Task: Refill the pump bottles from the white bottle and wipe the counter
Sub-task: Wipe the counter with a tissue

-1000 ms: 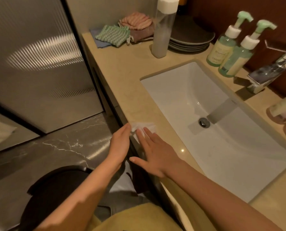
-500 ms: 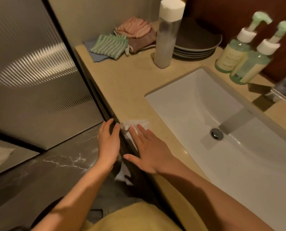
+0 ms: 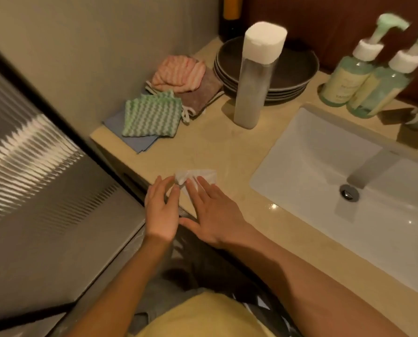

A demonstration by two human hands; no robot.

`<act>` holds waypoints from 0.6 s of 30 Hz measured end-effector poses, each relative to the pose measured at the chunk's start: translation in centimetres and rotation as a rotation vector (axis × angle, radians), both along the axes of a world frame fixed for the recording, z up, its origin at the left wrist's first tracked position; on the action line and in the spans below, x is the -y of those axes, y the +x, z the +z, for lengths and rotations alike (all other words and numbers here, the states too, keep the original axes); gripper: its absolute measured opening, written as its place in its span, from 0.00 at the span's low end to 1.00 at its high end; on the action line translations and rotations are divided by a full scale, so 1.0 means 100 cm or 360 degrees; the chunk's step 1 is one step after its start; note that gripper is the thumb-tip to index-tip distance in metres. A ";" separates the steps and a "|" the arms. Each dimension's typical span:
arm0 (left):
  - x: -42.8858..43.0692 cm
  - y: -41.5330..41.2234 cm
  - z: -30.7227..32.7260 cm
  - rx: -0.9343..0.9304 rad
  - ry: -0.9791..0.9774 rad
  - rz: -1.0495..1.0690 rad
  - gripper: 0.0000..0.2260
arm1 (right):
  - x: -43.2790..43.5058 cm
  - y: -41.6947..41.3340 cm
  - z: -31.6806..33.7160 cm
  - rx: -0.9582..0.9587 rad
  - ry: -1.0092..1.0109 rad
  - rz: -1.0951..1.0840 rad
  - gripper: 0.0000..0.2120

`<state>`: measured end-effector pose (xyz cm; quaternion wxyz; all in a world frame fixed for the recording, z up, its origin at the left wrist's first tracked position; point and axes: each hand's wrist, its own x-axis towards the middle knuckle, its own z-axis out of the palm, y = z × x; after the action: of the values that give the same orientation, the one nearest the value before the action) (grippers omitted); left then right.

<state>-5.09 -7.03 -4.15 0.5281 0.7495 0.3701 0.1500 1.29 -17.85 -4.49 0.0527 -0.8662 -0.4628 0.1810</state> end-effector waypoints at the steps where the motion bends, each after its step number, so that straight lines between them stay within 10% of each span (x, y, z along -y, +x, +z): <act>1: -0.005 0.003 0.003 -0.0014 0.0032 -0.0063 0.14 | -0.006 -0.003 0.000 0.0001 0.0018 -0.0055 0.38; 18: 0.024 0.025 0.009 0.0000 0.0409 -0.1459 0.17 | 0.044 -0.117 0.029 -0.0397 0.0146 -0.1610 0.37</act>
<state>-2.62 -9.46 -3.26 0.4427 0.8948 -0.0204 -0.0540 -10.38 -22.24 -1.63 0.2260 -0.9501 0.0159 0.2142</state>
